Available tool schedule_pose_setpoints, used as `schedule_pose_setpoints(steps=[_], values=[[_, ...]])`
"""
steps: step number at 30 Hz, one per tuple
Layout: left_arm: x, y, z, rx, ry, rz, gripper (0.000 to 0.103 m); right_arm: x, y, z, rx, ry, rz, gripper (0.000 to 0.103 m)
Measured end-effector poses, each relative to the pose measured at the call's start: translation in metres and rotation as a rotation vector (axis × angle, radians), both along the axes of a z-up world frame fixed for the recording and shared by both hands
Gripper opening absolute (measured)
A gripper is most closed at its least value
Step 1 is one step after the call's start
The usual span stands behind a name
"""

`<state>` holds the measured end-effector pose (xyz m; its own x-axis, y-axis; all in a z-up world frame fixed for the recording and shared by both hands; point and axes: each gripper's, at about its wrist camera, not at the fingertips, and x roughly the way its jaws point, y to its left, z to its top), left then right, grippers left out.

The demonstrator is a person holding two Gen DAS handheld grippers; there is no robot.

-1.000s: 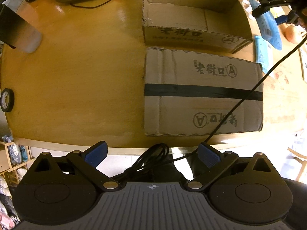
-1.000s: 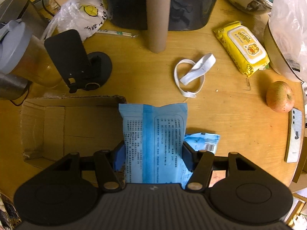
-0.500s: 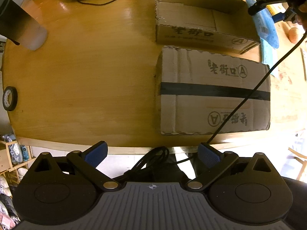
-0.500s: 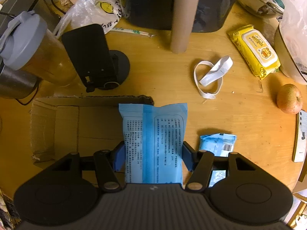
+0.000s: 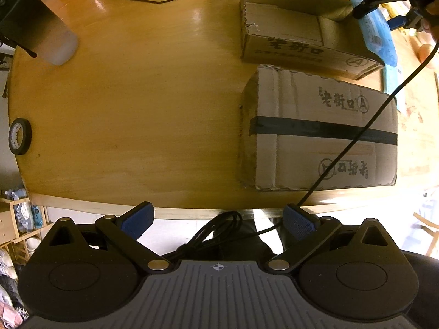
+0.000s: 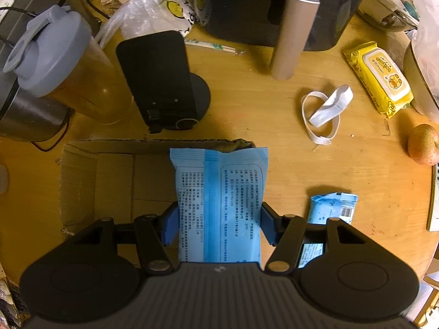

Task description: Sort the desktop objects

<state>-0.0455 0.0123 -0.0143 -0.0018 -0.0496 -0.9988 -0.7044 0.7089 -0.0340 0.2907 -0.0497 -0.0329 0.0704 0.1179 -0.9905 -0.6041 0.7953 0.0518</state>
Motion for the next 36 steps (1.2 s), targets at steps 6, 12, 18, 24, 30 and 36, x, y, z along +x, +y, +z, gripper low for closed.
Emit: schedule_pose_setpoints(steps=[6, 12, 18, 24, 30, 36], values=[[-0.004, 0.004, -0.001, -0.002, 0.001, 0.006, 0.103, -0.005, 0.008, -0.001, 0.002, 0.003, 0.006, 0.059], [-0.010, 0.007, -0.002, -0.002, 0.004, 0.021, 0.103, -0.009, 0.015, -0.001, 0.005, 0.003, 0.012, 0.059], [-0.011, 0.009, -0.002, -0.003, 0.004, 0.025, 0.103, -0.011, 0.017, -0.002, 0.004, 0.003, 0.011, 0.059], [-0.010, 0.009, -0.002, -0.003, 0.003, 0.026, 0.103, -0.008, 0.016, -0.002, 0.003, 0.001, 0.004, 0.059], [-0.009, 0.010, -0.002, -0.004, 0.005, 0.027, 0.103, -0.002, 0.017, -0.003, 0.002, 0.001, -0.002, 0.059], [-0.007, 0.013, -0.004, -0.005, 0.008, 0.030, 0.103, 0.003, 0.021, -0.003, 0.002, -0.002, -0.002, 0.059]])
